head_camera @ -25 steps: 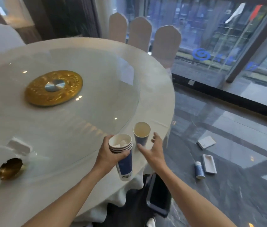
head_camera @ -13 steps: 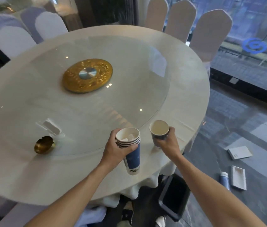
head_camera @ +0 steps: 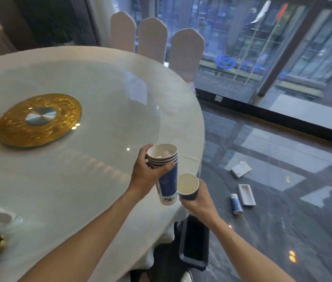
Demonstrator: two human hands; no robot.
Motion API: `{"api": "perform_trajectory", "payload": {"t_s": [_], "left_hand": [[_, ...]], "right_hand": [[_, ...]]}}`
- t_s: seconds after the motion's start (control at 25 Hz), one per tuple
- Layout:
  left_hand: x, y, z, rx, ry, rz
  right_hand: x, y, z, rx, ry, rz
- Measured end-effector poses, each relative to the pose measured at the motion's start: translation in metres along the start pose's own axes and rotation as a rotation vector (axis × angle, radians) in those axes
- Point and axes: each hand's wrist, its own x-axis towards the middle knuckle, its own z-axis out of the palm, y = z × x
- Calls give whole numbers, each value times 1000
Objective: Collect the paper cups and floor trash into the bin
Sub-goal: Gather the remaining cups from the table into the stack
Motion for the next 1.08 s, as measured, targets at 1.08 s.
{"api": "perform_trajectory", "payload": {"t_s": [1.08], "left_hand": [[-81,-35,163,127,-517,-145]], "right_hand": [[-81,68,-103,195,70,208]]}}
